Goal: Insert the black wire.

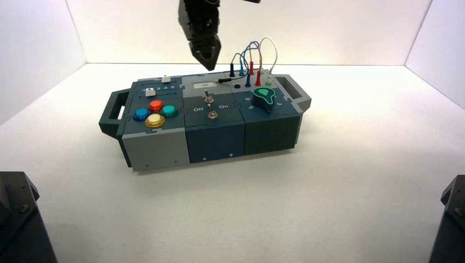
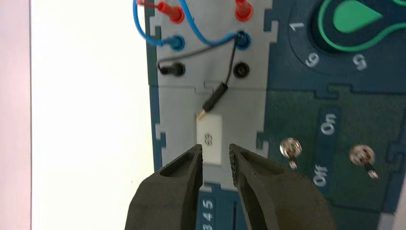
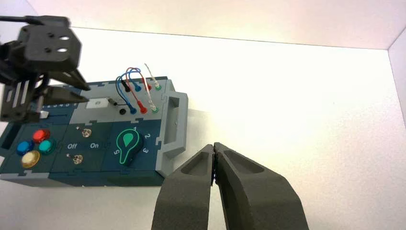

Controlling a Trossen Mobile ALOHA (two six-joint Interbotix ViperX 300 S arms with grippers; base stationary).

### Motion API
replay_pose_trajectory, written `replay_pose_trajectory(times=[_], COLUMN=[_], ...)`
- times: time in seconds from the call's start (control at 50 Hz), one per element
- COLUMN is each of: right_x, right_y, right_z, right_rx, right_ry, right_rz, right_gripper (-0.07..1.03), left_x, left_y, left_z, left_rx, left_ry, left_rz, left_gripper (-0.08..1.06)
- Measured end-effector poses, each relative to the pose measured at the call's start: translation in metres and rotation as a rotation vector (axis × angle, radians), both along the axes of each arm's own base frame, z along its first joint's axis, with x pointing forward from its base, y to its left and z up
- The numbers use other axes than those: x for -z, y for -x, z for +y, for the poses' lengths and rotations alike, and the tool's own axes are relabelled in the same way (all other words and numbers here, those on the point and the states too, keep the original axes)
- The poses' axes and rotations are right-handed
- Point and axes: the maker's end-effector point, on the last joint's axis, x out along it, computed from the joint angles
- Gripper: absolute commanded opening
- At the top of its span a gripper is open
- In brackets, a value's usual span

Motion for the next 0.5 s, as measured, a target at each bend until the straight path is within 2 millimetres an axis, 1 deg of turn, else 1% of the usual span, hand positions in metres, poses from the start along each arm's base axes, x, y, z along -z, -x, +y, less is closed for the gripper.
replay_pose_trajectory(times=[0.1, 0.28, 0.38, 0.5], right_x=[0.000, 0.000, 0.000, 0.000], right_y=[0.000, 0.000, 0.000, 0.000], right_z=[0.000, 0.000, 0.000, 0.000], right_rx=[0.002, 0.002, 0.002, -0.001], right_ry=[0.002, 0.001, 0.002, 0.003], right_rz=[0.001, 0.000, 0.001, -0.001], right_gripper=[-0.02, -0.02, -0.02, -0.02], left_x=[0.004, 0.016, 0.018, 0.014], left_y=[-0.003, -0.001, 0.001, 0.003], left_z=[-0.007, -0.010, -0.013, -0.022], left_rx=[0.009, 0.034, 0.049, 0.072], left_ry=[0.000, -0.019, -0.022, -0.013], left_rz=[0.002, 0.026, 0.029, 0.021], left_gripper=[0.33, 0.33, 0.33, 0.33])
